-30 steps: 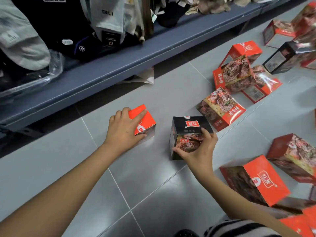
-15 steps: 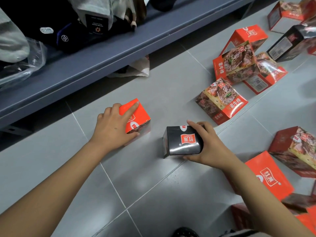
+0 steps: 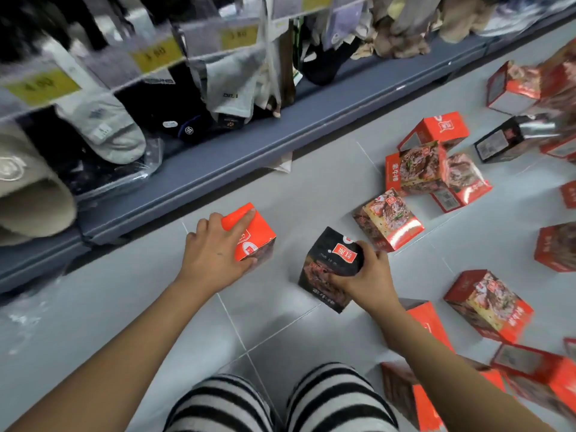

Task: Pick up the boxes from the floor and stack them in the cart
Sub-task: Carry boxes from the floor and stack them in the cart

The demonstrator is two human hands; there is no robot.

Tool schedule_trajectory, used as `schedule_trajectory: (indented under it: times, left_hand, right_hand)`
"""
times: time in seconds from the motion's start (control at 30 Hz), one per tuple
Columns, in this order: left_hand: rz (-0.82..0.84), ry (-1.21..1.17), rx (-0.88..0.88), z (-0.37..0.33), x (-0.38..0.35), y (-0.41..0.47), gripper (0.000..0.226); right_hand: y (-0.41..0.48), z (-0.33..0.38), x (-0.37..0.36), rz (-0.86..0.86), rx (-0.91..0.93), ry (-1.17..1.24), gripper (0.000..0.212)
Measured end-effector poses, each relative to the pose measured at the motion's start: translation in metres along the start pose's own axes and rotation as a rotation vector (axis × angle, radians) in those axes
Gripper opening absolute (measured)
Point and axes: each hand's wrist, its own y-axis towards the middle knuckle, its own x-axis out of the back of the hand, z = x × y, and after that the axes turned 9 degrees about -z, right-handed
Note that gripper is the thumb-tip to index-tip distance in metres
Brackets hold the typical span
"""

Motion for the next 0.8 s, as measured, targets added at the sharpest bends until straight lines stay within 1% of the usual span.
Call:
schedule_trajectory:
  times: [0.1,0.27,0.5,0.6,0.7,0.8]
  left_hand:
    - [-0.009,-0.009,0.035,-0.005,0.088,-0.031,0.092]
    - [-0.009,-0.027,0.131,-0.012,0.239,-0.095,0.092]
    - [-0.1,-0.014,0.27,-0.029,0.432,-0.21,0.086]
    - [-0.15,-0.049,0.386,-0.038,0.491,-0.264,0.089]
    - [-0.244,-0.048,0.486,-0.044,0.53,-0.318,0.089]
    - [-0.208,-0.036,0.638,-0.044,0.553,-0.374,0.091]
  right_hand:
    - [-0.024,0.058,0.053,0.038,0.042,-0.055,0.083]
    - [-0.075,0.17,0.147,0.146,0.19,-0.126,0.089]
    - [-0.154,0.301,0.254,0.271,0.327,-0.14,0.096]
    - [-0.19,0.349,0.292,0.357,0.432,-0.141,0.093]
    - [-0.222,0.389,0.31,0.45,0.546,-0.154,0.092]
    - [-0.256,0.425,0.313,0.527,0.693,-0.162,0.09]
